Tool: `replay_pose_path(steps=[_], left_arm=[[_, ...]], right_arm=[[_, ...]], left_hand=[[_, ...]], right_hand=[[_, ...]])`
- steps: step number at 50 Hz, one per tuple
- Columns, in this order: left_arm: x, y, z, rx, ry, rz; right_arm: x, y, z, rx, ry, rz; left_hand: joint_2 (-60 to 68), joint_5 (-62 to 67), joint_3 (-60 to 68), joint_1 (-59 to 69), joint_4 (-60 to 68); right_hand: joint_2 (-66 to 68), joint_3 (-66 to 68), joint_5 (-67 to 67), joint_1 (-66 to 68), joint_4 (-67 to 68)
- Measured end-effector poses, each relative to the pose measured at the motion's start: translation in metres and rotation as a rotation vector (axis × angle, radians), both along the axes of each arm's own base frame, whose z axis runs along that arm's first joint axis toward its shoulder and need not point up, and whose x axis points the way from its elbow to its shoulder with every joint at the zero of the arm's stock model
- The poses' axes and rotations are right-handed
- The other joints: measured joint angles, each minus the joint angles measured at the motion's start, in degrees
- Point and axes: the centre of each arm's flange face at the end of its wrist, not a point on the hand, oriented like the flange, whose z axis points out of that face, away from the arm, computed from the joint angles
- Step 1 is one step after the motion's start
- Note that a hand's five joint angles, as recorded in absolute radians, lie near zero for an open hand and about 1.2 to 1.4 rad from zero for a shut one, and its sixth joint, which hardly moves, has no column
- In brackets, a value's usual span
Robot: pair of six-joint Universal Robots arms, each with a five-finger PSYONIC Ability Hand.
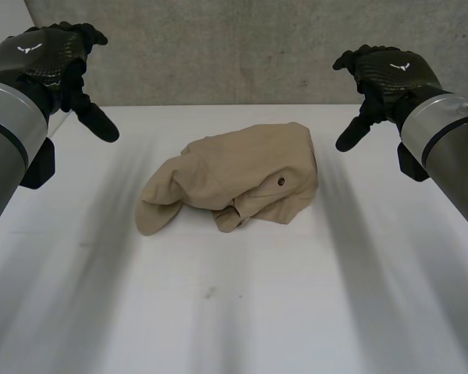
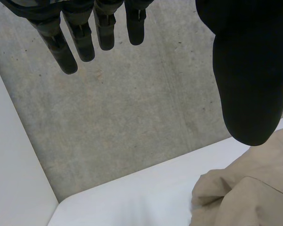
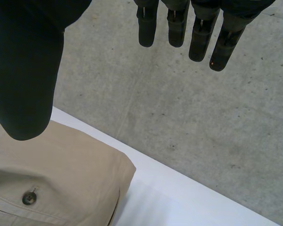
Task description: Fold the shorts.
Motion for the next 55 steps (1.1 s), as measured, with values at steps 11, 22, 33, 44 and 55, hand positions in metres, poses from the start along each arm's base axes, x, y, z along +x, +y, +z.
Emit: replay_pose_path(steps=[11,22,33,44,55], left_arm=[[-0.005,-0.001,-0.006,0.014,-0.012,-0.024],[-0.026,-0.026,-0.041,0.096,-0.057,-0.162],[-0.041,-0.061,-0.121,0.229,-0.218,-0.179],[-0.035,-0.052,-0.158,0.333,-0.290,-0.108],[-0.030,0.030,-0.159,0.475,-0.224,-0.139]], right_arm=[[-0.008,-0.007,-0.002,-0.002,0.009,-0.081],[-0.012,-0.044,-0.046,0.118,0.003,-0.130],[-0.007,-0.097,-0.120,0.333,-0.123,-0.146],[0.015,-0.113,-0.154,0.434,-0.256,-0.056],[0.054,-0.117,-0.169,0.430,-0.291,0.061]], left_hand=[[0.00,0.01,0.00,0.00,0.00],[0.00,0.01,0.00,0.00,0.00],[1.77,1.19,1.15,2.35,1.60],[34.00,33.13,33.16,38.21,34.30],[50.95,49.45,49.82,48.72,50.79]], right_hand=[[0.00,0.00,0.00,0.00,0.00],[0.00,0.00,0.00,0.00,0.00],[0.00,0.00,0.00,0.00,0.00],[0.00,0.00,0.00,0.00,0.00],[0.00,0.00,0.00,0.00,0.00]])
